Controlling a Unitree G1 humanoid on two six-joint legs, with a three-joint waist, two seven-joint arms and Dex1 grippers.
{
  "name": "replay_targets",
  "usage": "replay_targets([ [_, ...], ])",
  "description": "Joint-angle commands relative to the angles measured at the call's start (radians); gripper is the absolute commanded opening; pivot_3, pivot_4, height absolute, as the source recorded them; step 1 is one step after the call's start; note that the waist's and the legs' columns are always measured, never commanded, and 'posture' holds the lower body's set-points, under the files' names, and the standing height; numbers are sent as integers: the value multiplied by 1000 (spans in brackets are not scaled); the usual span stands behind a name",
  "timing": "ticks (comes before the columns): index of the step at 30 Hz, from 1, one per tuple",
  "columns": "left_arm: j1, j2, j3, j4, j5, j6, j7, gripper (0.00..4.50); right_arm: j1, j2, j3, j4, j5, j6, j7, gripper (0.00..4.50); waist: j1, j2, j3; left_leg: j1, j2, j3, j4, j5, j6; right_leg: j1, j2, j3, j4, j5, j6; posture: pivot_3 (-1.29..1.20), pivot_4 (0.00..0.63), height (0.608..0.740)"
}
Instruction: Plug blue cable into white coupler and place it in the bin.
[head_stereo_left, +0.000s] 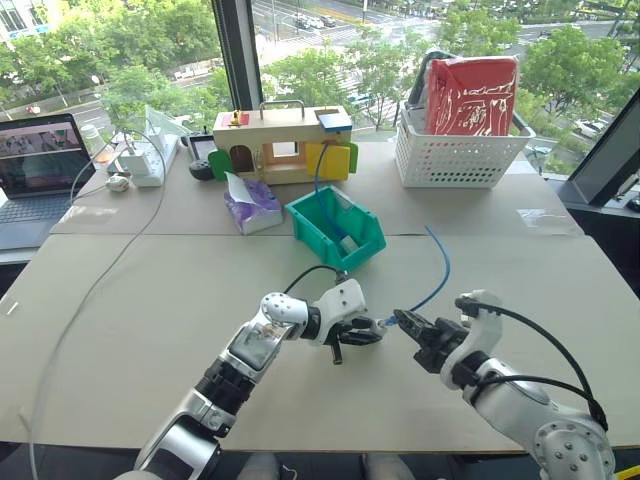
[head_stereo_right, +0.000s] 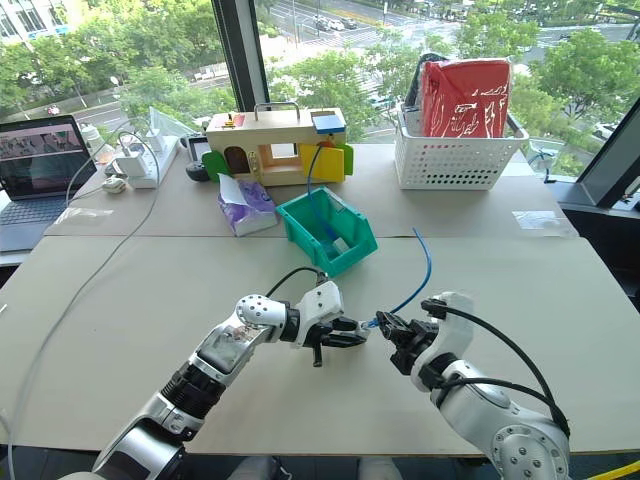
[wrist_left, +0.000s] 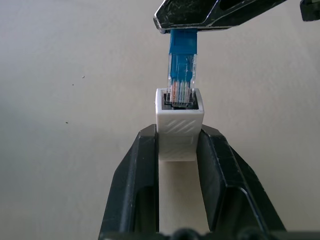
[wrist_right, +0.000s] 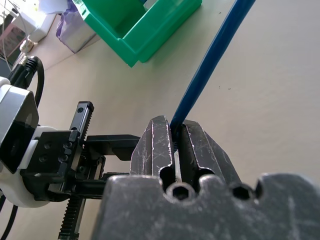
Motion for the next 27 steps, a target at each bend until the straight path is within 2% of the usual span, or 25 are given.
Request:
replay_targets([
  [1, -8, -1, -20, -32, -4, 12, -3, 593, 5, -11, 38, -14, -40, 29, 3, 0, 0, 0, -1, 0, 0, 0, 0, 0, 0, 0, 0, 0, 0, 0, 0, 0, 150, 740],
  [11, -30, -13, -22, -84, -19, 140, 15, 593, -26, -42, 84, -39, -139, 65, 13, 0, -1, -1, -2, 2, 0, 0, 0, 0, 0, 2, 0, 0, 0, -1, 1, 0, 150, 740],
  [27, -66, -39, -27, -157, -71, 373, 72, 593, -55, -15, 93, -54, -144, 122, 20, 0, -1, -2, -2, 2, 0, 0, 0, 0, 0, 1, 0, 0, 0, -1, 2, 0, 150, 740],
])
